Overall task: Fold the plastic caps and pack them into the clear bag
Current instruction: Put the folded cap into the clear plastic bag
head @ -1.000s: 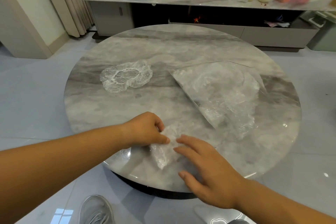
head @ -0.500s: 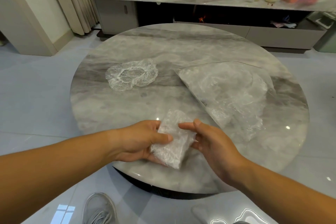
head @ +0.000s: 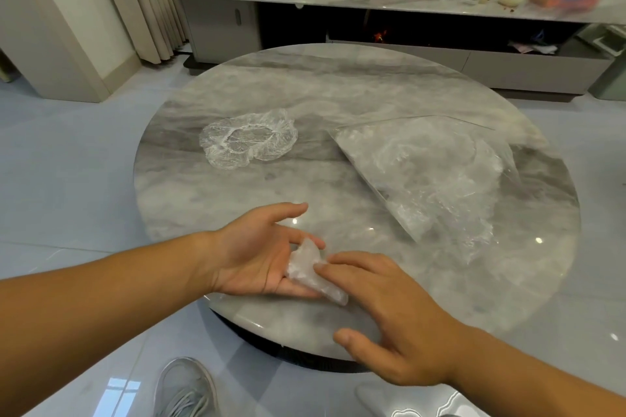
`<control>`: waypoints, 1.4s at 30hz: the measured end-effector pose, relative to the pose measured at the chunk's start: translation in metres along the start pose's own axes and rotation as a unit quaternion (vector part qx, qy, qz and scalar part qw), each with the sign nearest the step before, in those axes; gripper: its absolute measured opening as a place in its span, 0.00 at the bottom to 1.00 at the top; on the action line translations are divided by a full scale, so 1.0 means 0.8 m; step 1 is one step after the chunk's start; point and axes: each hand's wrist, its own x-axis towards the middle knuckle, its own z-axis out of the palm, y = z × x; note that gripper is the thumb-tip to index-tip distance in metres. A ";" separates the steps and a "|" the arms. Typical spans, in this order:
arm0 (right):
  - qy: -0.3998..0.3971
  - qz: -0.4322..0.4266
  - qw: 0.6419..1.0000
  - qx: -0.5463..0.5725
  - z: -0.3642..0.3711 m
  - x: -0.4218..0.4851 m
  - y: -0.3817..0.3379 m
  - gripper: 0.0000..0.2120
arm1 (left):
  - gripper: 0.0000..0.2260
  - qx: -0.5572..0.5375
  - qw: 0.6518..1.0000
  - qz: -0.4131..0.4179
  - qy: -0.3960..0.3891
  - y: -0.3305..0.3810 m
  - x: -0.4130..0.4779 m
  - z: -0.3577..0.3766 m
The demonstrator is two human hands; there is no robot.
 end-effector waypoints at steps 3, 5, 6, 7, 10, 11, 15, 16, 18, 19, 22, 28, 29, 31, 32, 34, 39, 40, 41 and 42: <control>-0.051 0.017 0.998 -0.029 0.001 -0.002 0.001 0.34 | 0.24 0.084 0.995 0.030 0.045 -0.008 0.005 0.005; -0.035 0.036 0.999 0.003 0.001 -0.004 -0.002 0.33 | 0.16 0.140 0.986 0.060 0.068 -0.012 0.007 0.009; -0.019 0.048 0.998 0.026 0.001 -0.004 -0.004 0.31 | 0.16 0.138 0.983 0.081 0.087 -0.011 0.009 0.009; 0.000 0.071 0.996 0.050 0.000 -0.004 -0.008 0.28 | 0.16 0.127 0.981 0.104 0.103 -0.009 0.010 0.009; 0.049 0.239 0.954 0.177 -0.007 0.001 -0.028 0.22 | 0.18 0.125 0.968 0.181 0.124 0.000 0.008 0.018; 0.062 0.296 0.922 0.240 -0.012 0.005 -0.033 0.20 | 0.18 0.141 0.961 0.205 0.123 0.002 0.007 0.023; 0.148 0.335 0.845 0.391 -0.036 0.010 -0.043 0.21 | 0.21 0.192 0.939 0.270 0.096 0.004 0.000 0.054; 0.169 0.327 0.844 0.391 -0.045 0.009 -0.045 0.23 | 0.21 0.199 0.934 0.282 0.089 0.004 -0.001 0.065; 0.208 0.312 0.851 0.368 -0.062 0.005 -0.048 0.22 | 0.20 0.221 0.923 0.304 0.082 0.005 -0.001 0.085; 0.227 0.307 0.853 0.355 -0.073 0.003 -0.049 0.20 | 0.20 0.236 0.917 0.311 0.080 0.004 -0.001 0.096; 0.314 0.280 0.851 0.316 -0.117 -0.003 -0.045 0.19 | 0.16 0.260 0.903 0.333 0.079 0.005 0.001 0.126; 0.426 0.365 0.817 0.132 -0.202 -0.056 0.018 0.30 | 0.11 0.452 0.794 0.387 0.129 0.007 0.013 0.166; 0.404 0.397 0.816 0.113 -0.204 -0.064 0.025 0.32 | 0.13 0.489 0.775 0.381 0.125 0.005 0.017 0.171; 0.353 0.443 0.819 0.093 -0.200 -0.069 0.026 0.36 | 0.15 0.566 0.736 0.353 0.115 -0.003 0.025 0.180; 0.326 0.459 0.821 0.099 -0.194 -0.069 0.024 0.36 | 0.17 0.601 0.717 0.335 0.111 -0.007 0.028 0.183; 0.278 0.482 0.814 0.163 -0.180 -0.059 0.019 0.36 | 0.24 0.654 0.682 0.305 0.117 -0.014 0.035 0.191; 0.266 0.439 0.745 0.426 -0.156 -0.029 0.026 0.36 | 0.32 0.680 0.659 0.273 0.167 -0.025 0.044 0.182; 0.256 0.427 0.738 0.456 -0.154 -0.022 0.028 0.37 | 0.32 0.680 0.657 0.275 0.171 -0.026 0.043 0.178; 0.247 0.418 0.731 0.479 -0.152 -0.016 0.031 0.37 | 0.32 0.680 0.655 0.279 0.175 -0.028 0.043 0.175; 0.241 0.410 0.728 0.495 -0.150 -0.009 0.034 0.38 | 0.32 0.679 0.654 0.282 0.179 -0.028 0.042 0.172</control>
